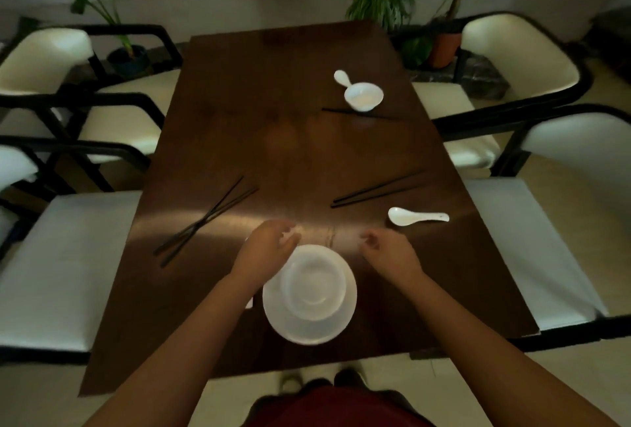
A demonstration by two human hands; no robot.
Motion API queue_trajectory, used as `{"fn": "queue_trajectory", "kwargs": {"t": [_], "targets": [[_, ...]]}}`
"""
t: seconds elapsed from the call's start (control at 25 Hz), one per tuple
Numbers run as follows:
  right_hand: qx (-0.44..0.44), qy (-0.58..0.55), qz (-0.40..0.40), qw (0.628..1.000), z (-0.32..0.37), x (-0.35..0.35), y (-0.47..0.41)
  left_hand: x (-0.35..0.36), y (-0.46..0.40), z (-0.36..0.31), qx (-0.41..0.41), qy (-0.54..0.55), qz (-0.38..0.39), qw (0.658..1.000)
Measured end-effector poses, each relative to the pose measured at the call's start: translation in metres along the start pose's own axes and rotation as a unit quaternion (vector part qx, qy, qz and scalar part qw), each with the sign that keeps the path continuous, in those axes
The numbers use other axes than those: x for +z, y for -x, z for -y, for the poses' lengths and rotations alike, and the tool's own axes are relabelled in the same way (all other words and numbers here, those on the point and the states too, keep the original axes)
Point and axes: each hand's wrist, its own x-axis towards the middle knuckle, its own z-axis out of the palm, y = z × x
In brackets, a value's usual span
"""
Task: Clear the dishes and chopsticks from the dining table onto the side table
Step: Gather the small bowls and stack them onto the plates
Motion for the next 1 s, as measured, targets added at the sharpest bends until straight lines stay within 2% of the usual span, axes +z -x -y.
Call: {"fn": "queue_trajectory", "kwargs": {"t": [0.12, 0.28, 0.4, 0.64, 0.8, 1.0], "targets": [[-0.063, 0.079, -0.083, 0.991, 0.032, -0.036, -0.018, -0.025, -0.049, -0.032, 0.141, -0.137, 0.013, 0.98], [-0.087, 0.13, -0.167, 0.973, 0.051, -0.085, -0.049, -0.049, -0.11, -0.08, 0.216, -0.202, -0.041, 0.955], [-0.078, 0.155, -0.184, 0.967, 0.054, -0.112, -0.082, -0.048, -0.148, -0.109, 0.221, -0.24, -0.047, 0.944], [-0.141, 0.223, -0.213, 0.941, 0.056, -0.158, -0.194, -0.033, -0.25, -0.145, 0.205, -0.294, -0.071, 0.931], [-0.155, 0.253, -0.202, 0.933, 0.051, -0.178, -0.282, -0.021, -0.331, -0.158, 0.19, -0.313, -0.087, 0.926], [-0.164, 0.316, -0.167, 0.919, 0.032, -0.173, -0.4, 0.004, -0.445, -0.141, 0.2, -0.389, -0.082, 0.896]]}}
